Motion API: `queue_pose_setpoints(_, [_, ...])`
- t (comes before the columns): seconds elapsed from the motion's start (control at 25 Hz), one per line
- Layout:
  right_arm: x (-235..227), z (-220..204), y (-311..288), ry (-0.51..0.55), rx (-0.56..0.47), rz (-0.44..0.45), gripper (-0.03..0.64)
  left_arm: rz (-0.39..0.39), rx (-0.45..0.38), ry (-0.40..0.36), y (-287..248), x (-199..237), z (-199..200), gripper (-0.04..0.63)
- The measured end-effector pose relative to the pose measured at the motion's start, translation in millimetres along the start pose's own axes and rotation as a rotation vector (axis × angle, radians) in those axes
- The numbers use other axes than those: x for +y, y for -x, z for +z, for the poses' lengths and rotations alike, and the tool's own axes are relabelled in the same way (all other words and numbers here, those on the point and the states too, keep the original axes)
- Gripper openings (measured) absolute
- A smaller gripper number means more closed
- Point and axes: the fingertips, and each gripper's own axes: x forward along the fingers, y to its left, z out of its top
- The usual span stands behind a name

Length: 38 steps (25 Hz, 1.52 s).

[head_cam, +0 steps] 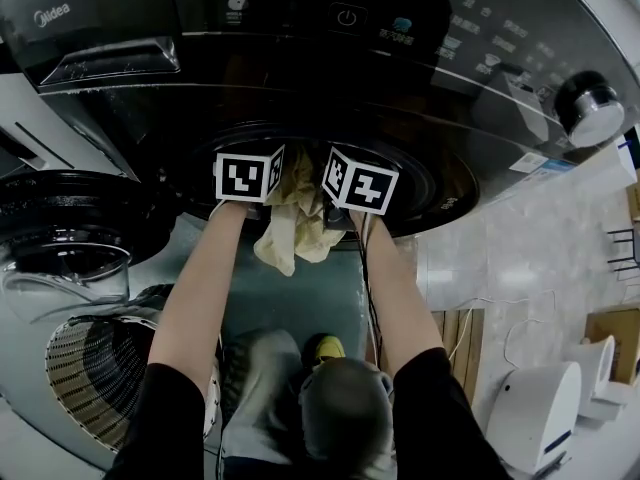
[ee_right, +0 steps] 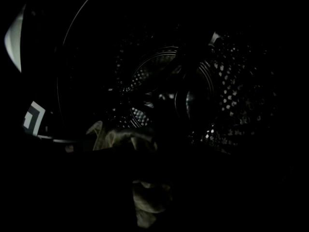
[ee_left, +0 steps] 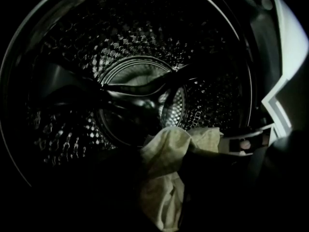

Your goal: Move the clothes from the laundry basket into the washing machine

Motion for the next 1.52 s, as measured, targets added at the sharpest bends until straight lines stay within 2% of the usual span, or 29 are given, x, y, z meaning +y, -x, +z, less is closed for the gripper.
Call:
queue_pose_setpoints(0.2, [1, -8, -2, -0.005, 0.027, 0.014, 0.255, 0.009, 0.031, 0.017, 1, 0, -9, 0.233])
queue_pose_setpoints(0.32, [9, -11, -2, 0.009, 0.038, 0.039, 0.318, 0.000, 0.045, 0.016, 2, -5, -10, 0.265])
queue_pose_setpoints(0.56, [16, -15, 2, 0.015, 0.040, 0.049, 0.321, -0.012, 0.027, 0.030, 7, -7, -9, 0.268])
queue_pose_setpoints(0.6, [16, -15, 4, 0.013, 0.038, 0.048, 0.316, -0.013, 0.019, 0.035, 8, -7, -7, 0.268])
queue_pose_setpoints(0.76, [13, -14, 14, 0.006, 0.022, 0.030, 0.221, 0.003, 0.004, 0.046, 15, -5, -5, 0.246])
queue_pose_setpoints(1.08, [6, -1, 39, 0.020, -0.073, -0.011, 0.008, 0.022, -0.033, 0.071, 31, -11, -4, 0.035])
queue_pose_setpoints(1.12, [5, 0, 42, 0.019, -0.080, -0.014, 0.005, 0.018, -0.042, 0.080, 32, -13, -3, 0.011])
queue_pose_setpoints(1.28, [8, 3, 61, 0.046, -0.086, -0.003, 0.005, 0.002, -0.049, 0.085, 44, -24, -1, 0.011])
queue_pose_setpoints(1.52, [21, 1, 86, 0.103, -0.018, 0.028, 0.003, 0.001, 0.013, 0.117, 70, -38, -10, 0.011])
